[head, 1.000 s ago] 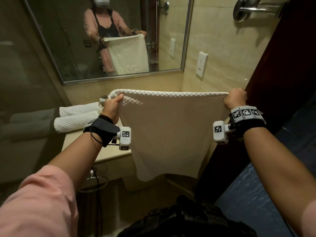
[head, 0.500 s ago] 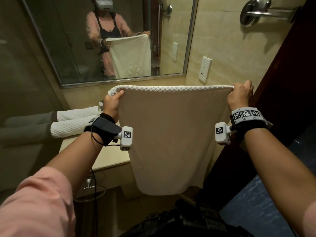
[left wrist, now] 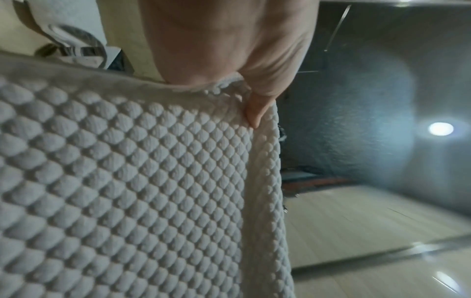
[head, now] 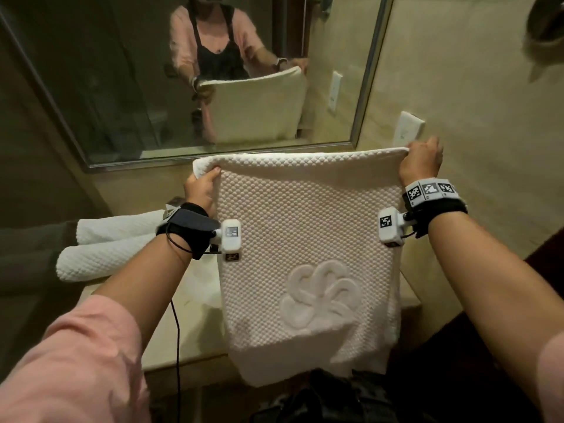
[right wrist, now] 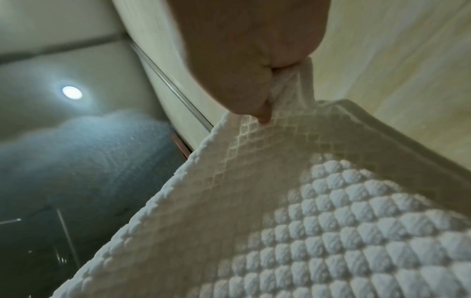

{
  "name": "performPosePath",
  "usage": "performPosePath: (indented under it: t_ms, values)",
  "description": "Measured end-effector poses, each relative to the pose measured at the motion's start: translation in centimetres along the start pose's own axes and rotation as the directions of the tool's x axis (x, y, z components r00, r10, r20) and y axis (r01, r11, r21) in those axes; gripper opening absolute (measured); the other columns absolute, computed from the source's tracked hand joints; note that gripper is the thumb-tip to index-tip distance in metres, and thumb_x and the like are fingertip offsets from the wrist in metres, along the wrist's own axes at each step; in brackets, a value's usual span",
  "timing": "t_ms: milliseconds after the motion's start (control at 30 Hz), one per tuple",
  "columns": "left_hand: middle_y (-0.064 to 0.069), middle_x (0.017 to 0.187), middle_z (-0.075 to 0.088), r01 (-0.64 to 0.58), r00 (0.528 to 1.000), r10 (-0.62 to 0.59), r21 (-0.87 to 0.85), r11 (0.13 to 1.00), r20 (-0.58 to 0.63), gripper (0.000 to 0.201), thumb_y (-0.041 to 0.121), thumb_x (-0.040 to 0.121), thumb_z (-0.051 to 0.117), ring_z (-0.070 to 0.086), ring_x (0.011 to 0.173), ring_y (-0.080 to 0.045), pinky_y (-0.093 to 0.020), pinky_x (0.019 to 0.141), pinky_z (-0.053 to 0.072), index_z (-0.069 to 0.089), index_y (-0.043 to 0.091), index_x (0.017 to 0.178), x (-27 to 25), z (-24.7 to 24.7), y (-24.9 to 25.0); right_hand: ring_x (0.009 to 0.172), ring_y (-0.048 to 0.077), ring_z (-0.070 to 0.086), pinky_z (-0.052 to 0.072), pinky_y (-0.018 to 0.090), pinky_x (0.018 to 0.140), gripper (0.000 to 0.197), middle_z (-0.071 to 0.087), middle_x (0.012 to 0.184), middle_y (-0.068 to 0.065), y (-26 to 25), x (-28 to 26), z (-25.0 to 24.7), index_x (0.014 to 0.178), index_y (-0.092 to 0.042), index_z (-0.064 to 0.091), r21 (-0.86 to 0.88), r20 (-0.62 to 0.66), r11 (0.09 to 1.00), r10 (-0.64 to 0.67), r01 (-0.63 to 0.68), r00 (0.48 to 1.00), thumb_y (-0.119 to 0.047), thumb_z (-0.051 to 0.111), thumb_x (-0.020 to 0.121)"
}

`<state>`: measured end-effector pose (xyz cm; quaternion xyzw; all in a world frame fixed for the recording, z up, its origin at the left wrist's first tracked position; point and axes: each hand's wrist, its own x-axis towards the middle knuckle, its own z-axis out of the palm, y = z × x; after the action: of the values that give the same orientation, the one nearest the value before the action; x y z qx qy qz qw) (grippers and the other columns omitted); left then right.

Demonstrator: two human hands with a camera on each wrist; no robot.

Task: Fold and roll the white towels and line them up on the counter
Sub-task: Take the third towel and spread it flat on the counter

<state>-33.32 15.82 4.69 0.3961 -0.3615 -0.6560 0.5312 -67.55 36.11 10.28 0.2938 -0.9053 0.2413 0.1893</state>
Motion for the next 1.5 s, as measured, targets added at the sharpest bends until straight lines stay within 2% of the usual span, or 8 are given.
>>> performPosePath:
  t_ms: [300, 500, 733, 933, 1133, 1267, 1367, 1500]
  values:
    - [-0.008, 0.081, 0.067, 0.163, 0.975, -0.147, 0.087, 0.983, -0.165, 0.013, -0.001, 0.086, 0.064, 0.067, 0.075, -0.025, -0.043, 0.073, 0.057, 0.065, 0.011, 0.081, 11.0, 4.1, -5.3, 0.121, 0.037, 0.042, 0.040, 0.043, 0.103, 0.030, 0.047, 0.125, 0.022, -2.4, 10.5, 15.1, 0.117, 0.002, 0.062, -0.080, 0.277, 0.993, -0.056, 0.081, 0.959, 0.001, 0.047, 0.090]
    - [-0.011, 0.099, 0.069, 0.240, 0.949, -0.201, 0.145, 0.960, -0.245, 0.007, 0.007, 0.087, 0.066, 0.068, 0.093, -0.030, -0.049, 0.084, 0.055, 0.067, 0.014, 0.087, 16.8, 4.4, -7.7, 0.114, 0.043, 0.046, 0.041, 0.045, 0.098, 0.028, 0.048, 0.122, 0.027, -4.0, 14.2, 22.2, 0.110, 0.006, 0.063, -0.040, 0.283, 0.988, -0.130, 0.147, 0.950, 0.005, 0.043, 0.090]
    - [-0.010, 0.109, 0.062, 0.244, 0.946, -0.162, 0.289, 0.926, -0.280, 0.031, 0.017, 0.096, 0.057, 0.061, 0.097, -0.025, -0.036, 0.088, 0.050, 0.057, 0.002, 0.123, 19.2, 3.0, -10.9, 0.108, 0.044, 0.050, 0.044, 0.044, 0.094, 0.027, 0.051, 0.116, 0.029, -4.5, 14.1, 28.7, 0.106, 0.005, 0.064, -0.001, 0.408, 0.986, -0.149, 0.164, 0.901, 0.004, 0.043, 0.090]
    - [-0.014, 0.118, 0.065, 0.327, 0.930, -0.223, 0.376, 0.867, -0.293, 0.032, 0.018, 0.094, 0.058, 0.063, 0.107, -0.030, -0.039, 0.091, 0.051, 0.059, 0.004, 0.123, 21.1, 0.8, -13.5, 0.096, 0.041, 0.059, 0.050, 0.042, 0.081, 0.024, 0.061, 0.100, 0.027, -4.1, 13.4, 32.1, 0.098, 0.003, 0.070, -0.047, 0.537, 0.990, -0.088, 0.134, 0.839, 0.002, 0.047, 0.088]
    - [-0.001, 0.112, 0.059, 0.451, 0.887, -0.262, 0.587, 0.673, -0.381, 0.032, 0.027, 0.097, 0.050, 0.056, 0.097, -0.020, -0.024, 0.075, 0.039, 0.055, 0.009, 0.124, 22.7, -0.1, -15.9, 0.087, 0.038, 0.062, 0.046, 0.034, 0.069, 0.012, 0.065, 0.093, 0.022, -3.3, 12.3, 32.9, 0.081, -0.008, 0.061, -0.083, 0.624, 0.995, 0.012, 0.052, 0.781, -0.019, 0.063, 0.086]
    - [-0.011, 0.125, 0.060, 0.488, 0.872, -0.273, 0.674, 0.555, -0.406, 0.039, 0.027, 0.097, 0.049, 0.057, 0.115, -0.028, -0.032, 0.096, 0.046, 0.055, 0.003, 0.127, 24.4, -1.3, -17.7, 0.091, 0.037, 0.062, 0.047, 0.034, 0.072, 0.018, 0.065, 0.095, 0.020, -2.9, 12.0, 34.1, 0.095, -0.007, 0.065, -0.102, 0.644, 0.994, 0.084, -0.023, 0.761, -0.023, 0.064, 0.086]
    - [-0.014, 0.131, 0.057, 0.510, 0.859, -0.251, 0.719, 0.472, -0.445, 0.041, 0.029, 0.098, 0.044, 0.053, 0.120, -0.032, -0.034, 0.100, 0.041, 0.055, 0.002, 0.128, 25.6, -2.0, -18.6, 0.099, 0.036, 0.061, 0.050, 0.035, 0.081, 0.027, 0.067, 0.103, 0.018, -2.6, 12.7, 35.2, 0.106, -0.012, 0.067, -0.118, 0.649, 0.989, 0.142, -0.086, 0.747, -0.026, 0.067, 0.083]
    - [-0.011, 0.134, 0.056, 0.505, 0.861, -0.197, 0.750, 0.427, -0.469, 0.037, 0.026, 0.097, 0.045, 0.052, 0.121, -0.033, -0.034, 0.100, 0.042, 0.057, 0.012, 0.130, 26.5, -2.5, -19.3, 0.088, 0.028, 0.062, 0.044, 0.026, 0.075, 0.006, 0.064, 0.091, 0.009, -2.4, 13.6, 36.5, 0.085, -0.022, 0.062, -0.007, 0.637, 0.970, 0.192, -0.244, 0.747, -0.020, 0.068, 0.082]
